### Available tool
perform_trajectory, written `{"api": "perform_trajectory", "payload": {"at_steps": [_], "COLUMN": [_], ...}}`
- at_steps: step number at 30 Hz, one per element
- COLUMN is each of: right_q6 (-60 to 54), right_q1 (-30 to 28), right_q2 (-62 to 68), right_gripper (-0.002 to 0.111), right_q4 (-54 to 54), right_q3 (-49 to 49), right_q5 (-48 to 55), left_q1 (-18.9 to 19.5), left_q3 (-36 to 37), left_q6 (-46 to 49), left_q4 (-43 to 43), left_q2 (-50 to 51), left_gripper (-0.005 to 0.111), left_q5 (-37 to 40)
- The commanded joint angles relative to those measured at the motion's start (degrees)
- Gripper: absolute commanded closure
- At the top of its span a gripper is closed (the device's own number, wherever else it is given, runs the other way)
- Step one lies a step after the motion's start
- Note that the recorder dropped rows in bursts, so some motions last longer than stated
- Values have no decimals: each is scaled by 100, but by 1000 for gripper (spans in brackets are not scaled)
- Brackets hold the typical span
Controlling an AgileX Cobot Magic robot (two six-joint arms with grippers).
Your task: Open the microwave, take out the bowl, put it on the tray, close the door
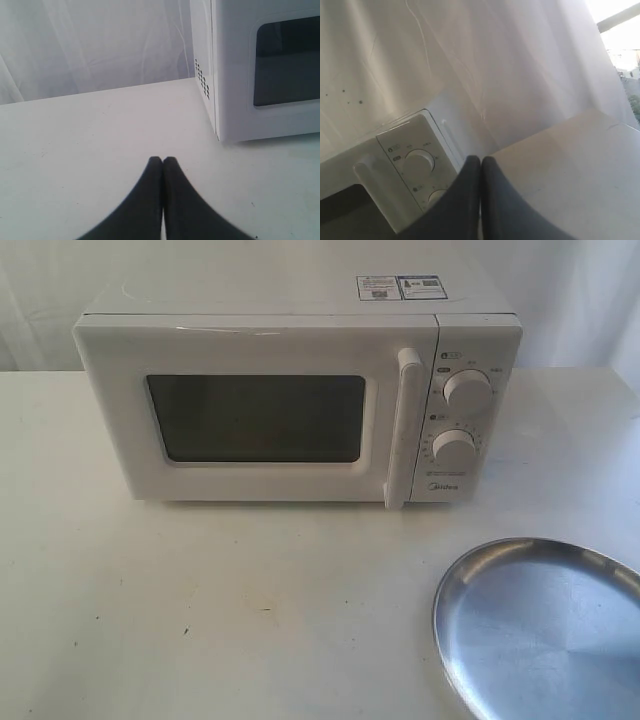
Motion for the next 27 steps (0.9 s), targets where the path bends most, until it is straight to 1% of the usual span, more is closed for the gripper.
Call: {"api": "perform_trajectory", "payload": {"at_steps": [1, 3, 4, 5, 8, 9, 11, 14, 16, 21, 24, 27], "right_q6": [99, 427, 784, 1277, 2859, 3143, 3367, 3367, 3307, 2811, 2347, 1543], "right_q1": [74, 271, 409, 552, 848, 885, 899, 886, 886, 886, 886, 886], "right_q2": [-36, -36, -36, -36, -36, -28, 205, 785, 1313, 3230, 4402, 5514], "right_gripper": [108, 108, 108, 108, 108, 108, 108, 108, 108, 108, 108, 108], "right_q4": [0, -228, -647, -1268, -3114, -3612, -4339, -5020, -5162, -5608, -5568, -5371], "right_q3": [31, 31, 31, 31, 31, -86, -511, -1130, -1421, -1842, -1926, -1926], "right_q5": [-418, -860, -1145, -1500, -3141, -3619, -3893, -3492, -3436, -3711, -3990, -4540], "left_q1": [-12, -12, -12, -12, -12, -12, -12, -12, -12, -12, -12, -12], "left_q3": [-16, -16, -16, -16, -16, -16, -16, -16, -16, -16, -16, -16], "left_q6": [0, 0, 0, 0, 0, 0, 0, 0, 0, 0, 0, 0], "left_q4": [-35, -35, -35, -35, -35, -35, -35, -35, -35, -35, -35, -35], "left_q2": [-12, -12, -12, -12, -12, -12, -12, -12, -12, -12, -12, -12], "left_gripper": [107, 107, 107, 107, 107, 107, 107, 107, 107, 107, 107, 107], "left_q5": [16, 16, 16, 16, 16, 16, 16, 16, 16, 16, 16, 16]}}
